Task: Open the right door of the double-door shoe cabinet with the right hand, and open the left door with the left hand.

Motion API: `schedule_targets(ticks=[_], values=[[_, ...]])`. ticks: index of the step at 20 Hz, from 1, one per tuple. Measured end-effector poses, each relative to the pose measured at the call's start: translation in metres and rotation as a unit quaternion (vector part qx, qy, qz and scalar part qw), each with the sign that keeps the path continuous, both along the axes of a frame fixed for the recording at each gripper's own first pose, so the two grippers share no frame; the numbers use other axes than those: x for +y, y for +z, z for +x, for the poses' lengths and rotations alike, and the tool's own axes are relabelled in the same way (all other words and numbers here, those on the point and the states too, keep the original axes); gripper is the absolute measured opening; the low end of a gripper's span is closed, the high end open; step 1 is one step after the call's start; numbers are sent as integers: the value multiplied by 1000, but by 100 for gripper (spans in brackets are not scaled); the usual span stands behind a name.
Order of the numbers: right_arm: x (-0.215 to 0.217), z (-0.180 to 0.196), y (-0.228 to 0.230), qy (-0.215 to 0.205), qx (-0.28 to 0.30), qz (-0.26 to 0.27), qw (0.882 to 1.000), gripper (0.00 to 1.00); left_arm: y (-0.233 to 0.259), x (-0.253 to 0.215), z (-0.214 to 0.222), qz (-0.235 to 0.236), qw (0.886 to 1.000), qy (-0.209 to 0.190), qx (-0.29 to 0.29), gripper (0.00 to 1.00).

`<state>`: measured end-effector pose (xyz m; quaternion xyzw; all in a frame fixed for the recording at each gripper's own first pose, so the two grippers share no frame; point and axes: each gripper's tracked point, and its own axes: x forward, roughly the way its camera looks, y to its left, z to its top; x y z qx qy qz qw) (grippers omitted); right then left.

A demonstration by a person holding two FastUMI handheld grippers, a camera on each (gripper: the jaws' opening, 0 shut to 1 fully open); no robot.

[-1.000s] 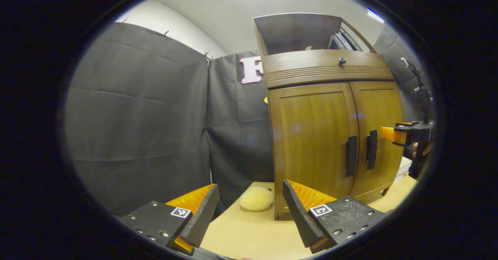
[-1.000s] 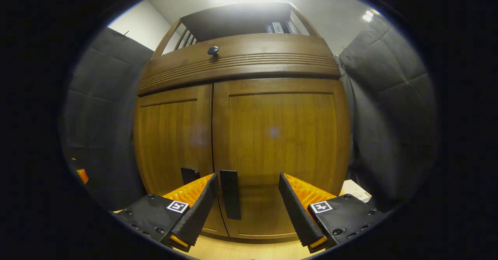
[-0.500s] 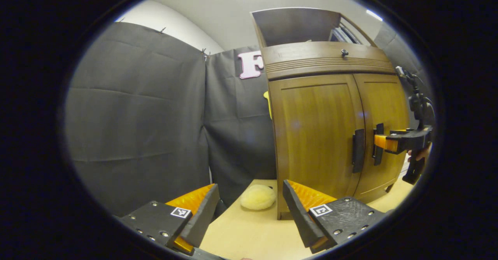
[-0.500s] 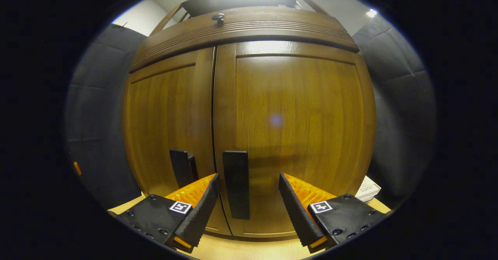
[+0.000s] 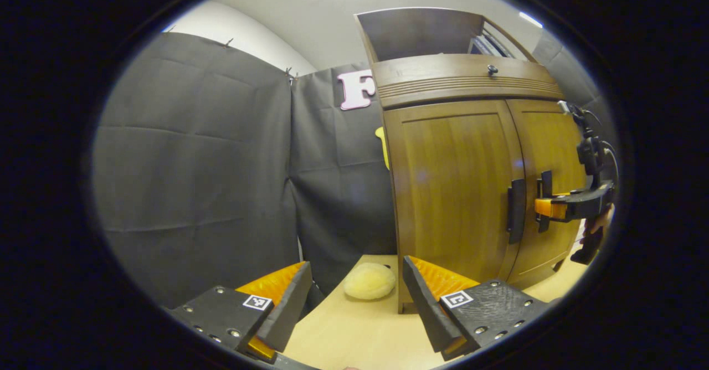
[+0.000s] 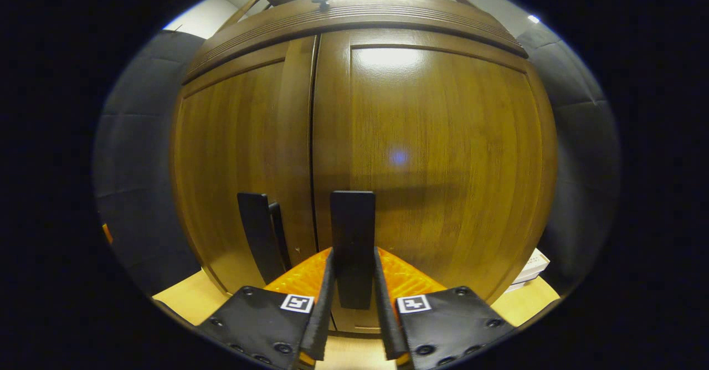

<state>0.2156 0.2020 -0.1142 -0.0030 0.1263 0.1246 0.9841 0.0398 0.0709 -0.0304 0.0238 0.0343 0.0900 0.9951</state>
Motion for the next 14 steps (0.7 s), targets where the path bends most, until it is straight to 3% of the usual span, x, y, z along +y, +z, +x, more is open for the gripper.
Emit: schedule_targets(ticks=[3, 4, 14], values=[[0, 1, 0, -3, 5, 4, 1000, 29, 0, 0, -1, -1, 1000, -1, 0, 97], [0, 2, -2, 0, 8, 1, 1000, 19, 1, -1, 0, -1, 1000, -2, -1, 97], [-15, -49, 6, 42, 10, 28, 999, 22, 4, -6, -1, 2, 999, -35, -23, 97]])
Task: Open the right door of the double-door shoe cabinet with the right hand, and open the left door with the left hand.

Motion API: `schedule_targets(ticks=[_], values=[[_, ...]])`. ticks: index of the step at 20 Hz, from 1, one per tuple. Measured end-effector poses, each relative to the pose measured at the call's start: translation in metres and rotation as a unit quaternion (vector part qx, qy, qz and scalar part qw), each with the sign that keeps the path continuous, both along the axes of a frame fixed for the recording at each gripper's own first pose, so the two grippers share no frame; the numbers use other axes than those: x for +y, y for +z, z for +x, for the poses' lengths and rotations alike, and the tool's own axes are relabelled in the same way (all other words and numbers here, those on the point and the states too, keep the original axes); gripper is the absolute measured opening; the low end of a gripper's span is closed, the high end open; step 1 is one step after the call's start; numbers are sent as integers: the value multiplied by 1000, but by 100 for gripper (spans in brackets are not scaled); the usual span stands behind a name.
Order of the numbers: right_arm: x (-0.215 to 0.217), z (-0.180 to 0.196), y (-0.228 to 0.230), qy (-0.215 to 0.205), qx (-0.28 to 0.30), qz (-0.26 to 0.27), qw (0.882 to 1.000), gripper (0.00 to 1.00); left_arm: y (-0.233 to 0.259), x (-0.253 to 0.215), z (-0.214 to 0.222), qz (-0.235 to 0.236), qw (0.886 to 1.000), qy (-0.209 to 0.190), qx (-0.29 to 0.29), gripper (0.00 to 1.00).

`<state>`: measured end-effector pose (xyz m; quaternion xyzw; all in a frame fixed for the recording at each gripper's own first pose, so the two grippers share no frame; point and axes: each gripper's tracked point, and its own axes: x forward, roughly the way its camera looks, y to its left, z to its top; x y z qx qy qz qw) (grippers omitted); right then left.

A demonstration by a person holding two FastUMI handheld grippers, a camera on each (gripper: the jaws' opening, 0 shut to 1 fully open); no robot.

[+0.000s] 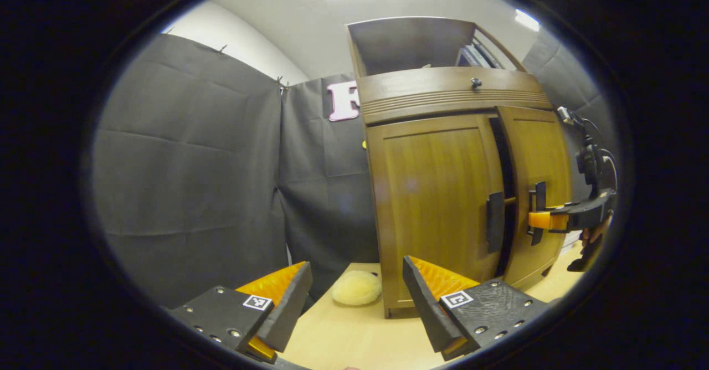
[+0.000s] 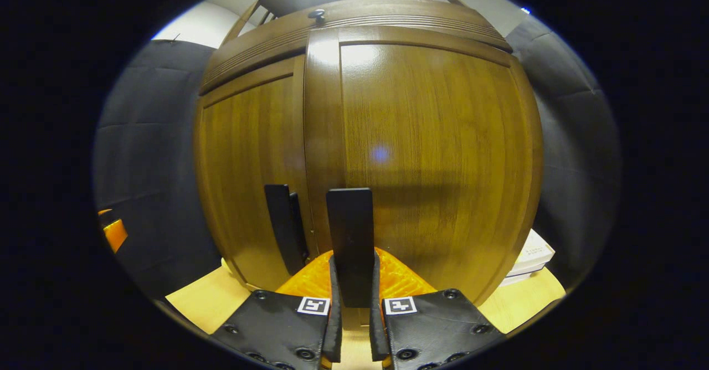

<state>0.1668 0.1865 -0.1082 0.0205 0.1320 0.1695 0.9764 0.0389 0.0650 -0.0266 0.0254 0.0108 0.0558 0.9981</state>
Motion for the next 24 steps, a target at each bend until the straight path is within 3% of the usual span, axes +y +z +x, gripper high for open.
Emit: schedule_targets(ticks=[1, 2, 3, 9, 11, 15, 24], values=[[-3, -6, 1, 5, 1, 2, 1000, 19, 1, 1, 1, 0, 1000, -4, 0, 97], [-3, -7, 2, 8, 0, 4, 1000, 22, 2, 3, 2, 0, 1000, -7, -1, 97], [-6, -11, 5, 10, -1, 4, 1000, 19, 2, 3, 4, 0, 1000, -9, -3, 97], [-26, -43, 7, 37, 6, 23, 999, 22, 0, -1, 5, 2, 1000, -23, -6, 97], [-28, -46, 10, 43, 2, 23, 999, 18, 0, -1, 6, 3, 1000, -29, -9, 97], [-37, -58, 11, 53, -1, 23, 998, 22, 1, -2, 9, 3, 999, -42, -8, 97], [-71, -83, 17, 44, 6, 15, 999, 26, 10, -4, 9, -2, 996, -82, -15, 97]])
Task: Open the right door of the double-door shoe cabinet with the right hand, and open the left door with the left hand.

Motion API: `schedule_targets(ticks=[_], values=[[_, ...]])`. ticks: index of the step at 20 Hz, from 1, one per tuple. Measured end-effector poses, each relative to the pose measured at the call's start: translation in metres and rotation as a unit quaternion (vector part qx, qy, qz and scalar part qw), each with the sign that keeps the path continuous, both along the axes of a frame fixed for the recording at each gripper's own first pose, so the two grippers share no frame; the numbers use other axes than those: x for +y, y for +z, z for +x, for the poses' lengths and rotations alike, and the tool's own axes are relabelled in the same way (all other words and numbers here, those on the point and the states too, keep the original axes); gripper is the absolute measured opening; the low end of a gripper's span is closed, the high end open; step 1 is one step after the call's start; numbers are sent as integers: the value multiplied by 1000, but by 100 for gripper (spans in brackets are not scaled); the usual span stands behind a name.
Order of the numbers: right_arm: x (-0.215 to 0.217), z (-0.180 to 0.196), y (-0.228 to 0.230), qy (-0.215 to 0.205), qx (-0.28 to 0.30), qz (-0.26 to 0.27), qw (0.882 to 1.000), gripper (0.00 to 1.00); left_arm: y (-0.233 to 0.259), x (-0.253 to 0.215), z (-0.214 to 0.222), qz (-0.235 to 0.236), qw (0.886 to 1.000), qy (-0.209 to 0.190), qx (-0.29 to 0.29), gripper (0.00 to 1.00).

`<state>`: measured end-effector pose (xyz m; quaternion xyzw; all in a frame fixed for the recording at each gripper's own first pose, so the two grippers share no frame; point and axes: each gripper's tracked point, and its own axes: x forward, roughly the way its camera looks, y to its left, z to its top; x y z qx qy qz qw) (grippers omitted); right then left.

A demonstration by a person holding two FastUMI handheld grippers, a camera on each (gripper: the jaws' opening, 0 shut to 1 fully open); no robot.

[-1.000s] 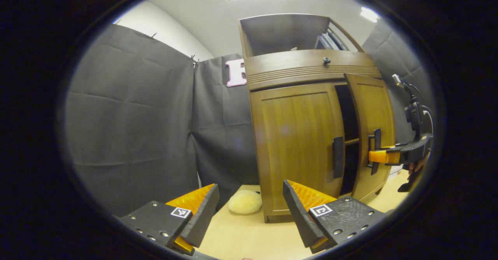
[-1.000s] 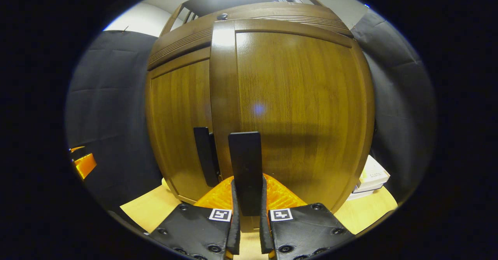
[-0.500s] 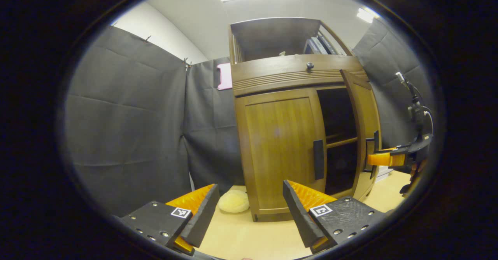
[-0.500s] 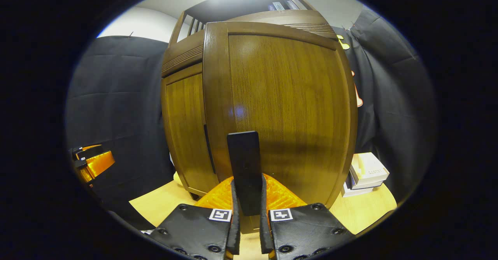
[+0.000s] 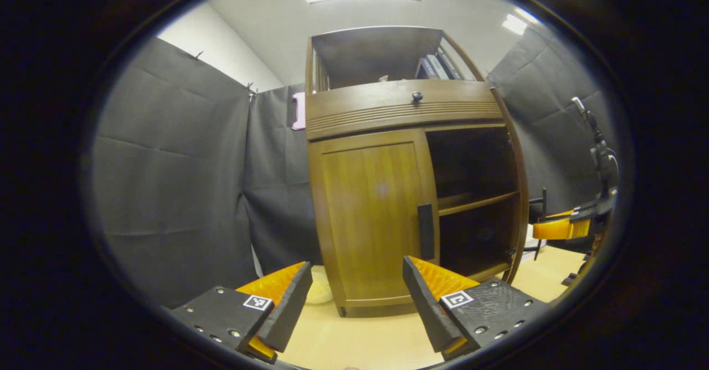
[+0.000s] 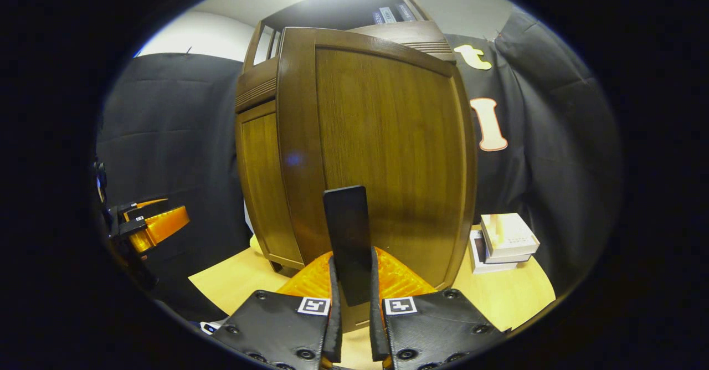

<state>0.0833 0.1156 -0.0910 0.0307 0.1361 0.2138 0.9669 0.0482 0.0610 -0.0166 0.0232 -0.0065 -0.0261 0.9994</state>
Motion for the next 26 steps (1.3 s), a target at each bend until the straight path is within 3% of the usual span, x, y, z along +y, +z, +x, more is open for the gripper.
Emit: schedule_targets(ticks=[1, 2, 4, 8, 9, 13, 14, 15, 17, 22, 24, 25, 26], values=[[-5, -2, 2, -5, 0, -3, 1000, 22, 1, 0, 0, -1, 1000, -6, -2, 97], [-8, -3, 2, -9, 0, -4, 1000, 26, 4, 0, 0, -1, 1000, -13, -3, 97], [-18, -7, 3, -19, 6, -6, 1000, 18, 2, -4, 2, -1, 1000, -27, -5, 97], [-43, -11, 5, -44, 7, -17, 999, 22, 4, -7, 4, -3, 999, -53, -8, 97], [-51, -10, 6, -53, 8, -17, 998, 17, 1, -9, 5, -4, 998, -59, -8, 97], [-83, -25, 4, -79, 17, -12, 997, 17, -1, -13, 5, -7, 997, -78, -5, 97], [-90, -26, 1, -84, 18, -13, 996, 21, 1, -13, 5, -7, 997, -81, -6, 97], [-96, -25, 0, -89, 18, -12, 996, 17, 0, -14, 5, -5, 996, -84, -7, 97], [-107, -24, 1, -95, 20, -8, 995, 21, 4, -15, 3, -2, 996, -89, -9, 97], [-132, -15, 0, -113, 19, -19, 993, 18, 4, -15, 7, 2, 996, -88, -7, 97], [-148, -11, -2, -117, 17, -14, 993, 14, 3, -15, 9, 1, 996, -87, -9, 97], [-154, -11, -2, -118, 19, -8, 993, 5, 3, -16, 9, 1, 996, -88, -8, 97], [-159, -10, -3, -119, 21, -6, 993, 14, 2, -15, 9, 1, 996, -87, -7, 97]])
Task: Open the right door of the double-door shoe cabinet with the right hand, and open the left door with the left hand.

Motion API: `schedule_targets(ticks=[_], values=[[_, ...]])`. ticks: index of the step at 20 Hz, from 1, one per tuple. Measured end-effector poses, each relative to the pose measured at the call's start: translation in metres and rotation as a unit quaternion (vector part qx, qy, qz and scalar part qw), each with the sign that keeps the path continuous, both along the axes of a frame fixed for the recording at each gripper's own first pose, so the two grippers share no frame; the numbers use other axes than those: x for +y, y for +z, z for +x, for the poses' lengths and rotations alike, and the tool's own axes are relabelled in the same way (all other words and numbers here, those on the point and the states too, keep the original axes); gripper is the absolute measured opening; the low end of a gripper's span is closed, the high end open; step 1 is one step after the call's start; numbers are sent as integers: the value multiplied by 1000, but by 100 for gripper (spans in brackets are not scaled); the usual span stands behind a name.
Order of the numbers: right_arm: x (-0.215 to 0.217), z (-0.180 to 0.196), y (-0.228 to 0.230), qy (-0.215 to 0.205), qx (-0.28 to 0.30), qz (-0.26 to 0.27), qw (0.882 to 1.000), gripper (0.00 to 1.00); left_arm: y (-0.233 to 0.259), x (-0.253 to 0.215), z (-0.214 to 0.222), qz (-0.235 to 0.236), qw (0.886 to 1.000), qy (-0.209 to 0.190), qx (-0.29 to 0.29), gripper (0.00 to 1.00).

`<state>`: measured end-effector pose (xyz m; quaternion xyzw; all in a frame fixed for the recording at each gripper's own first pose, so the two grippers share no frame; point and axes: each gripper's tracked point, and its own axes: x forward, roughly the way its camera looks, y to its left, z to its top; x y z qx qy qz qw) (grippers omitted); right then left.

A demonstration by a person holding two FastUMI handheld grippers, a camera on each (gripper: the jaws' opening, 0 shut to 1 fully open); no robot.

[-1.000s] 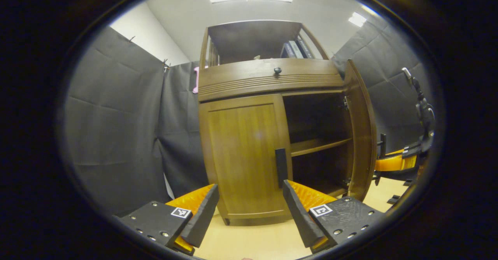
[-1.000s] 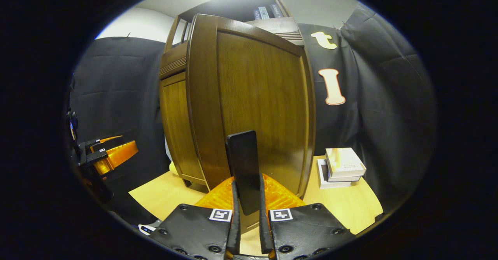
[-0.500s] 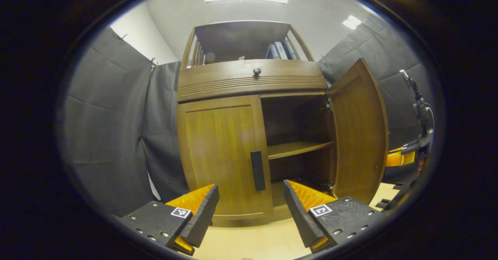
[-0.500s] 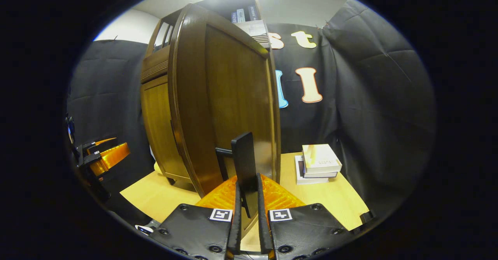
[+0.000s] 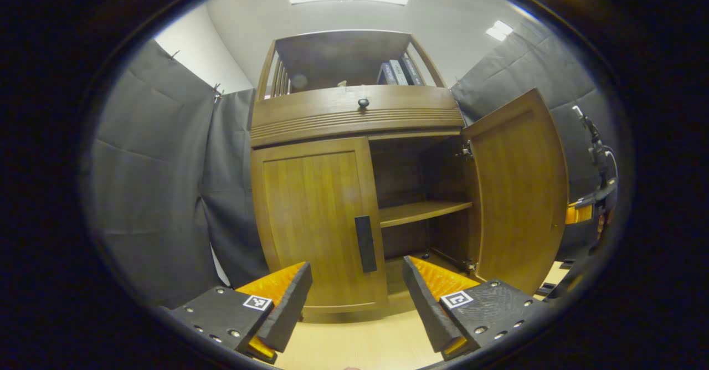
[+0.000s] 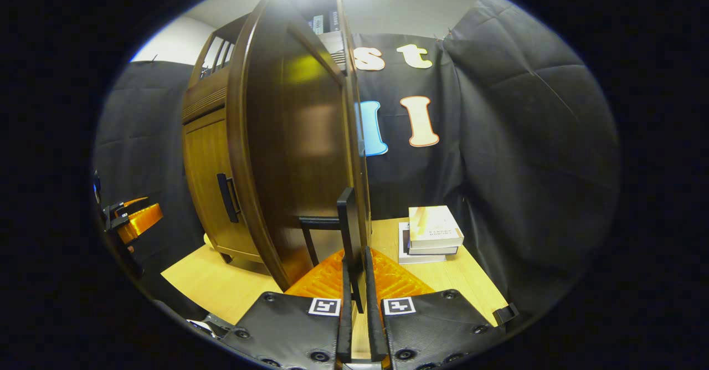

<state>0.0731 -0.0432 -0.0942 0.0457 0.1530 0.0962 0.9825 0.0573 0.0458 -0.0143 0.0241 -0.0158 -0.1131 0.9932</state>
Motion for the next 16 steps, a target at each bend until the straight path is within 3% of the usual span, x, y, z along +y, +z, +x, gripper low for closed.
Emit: schedule_targets(ticks=[5, 8, 10, 14, 15, 16], values=[[-20, -1, -2, -7, 10, -19, 1000, 14, -1, 0, 1, 4, 1000, -2, -2, 97], [-31, -10, 1, -19, 6, -32, 999, 27, -2, -1, 1, 3, 1000, -4, -1, 97], [-41, -17, 6, -35, 4, -30, 999, 39, -3, -1, 2, 4, 1000, -7, 0, 97], [-61, -39, 28, -73, -23, -31, 997, 92, -6, -4, 3, 3, 1000, -17, 6, 97], [-64, -42, 33, -78, -26, -34, 996, 99, -6, -4, 3, 2, 1000, -18, 7, 97], [-65, -48, 36, -85, -28, -42, 995, 98, -7, -6, 3, 0, 1000, -20, 9, 97]])
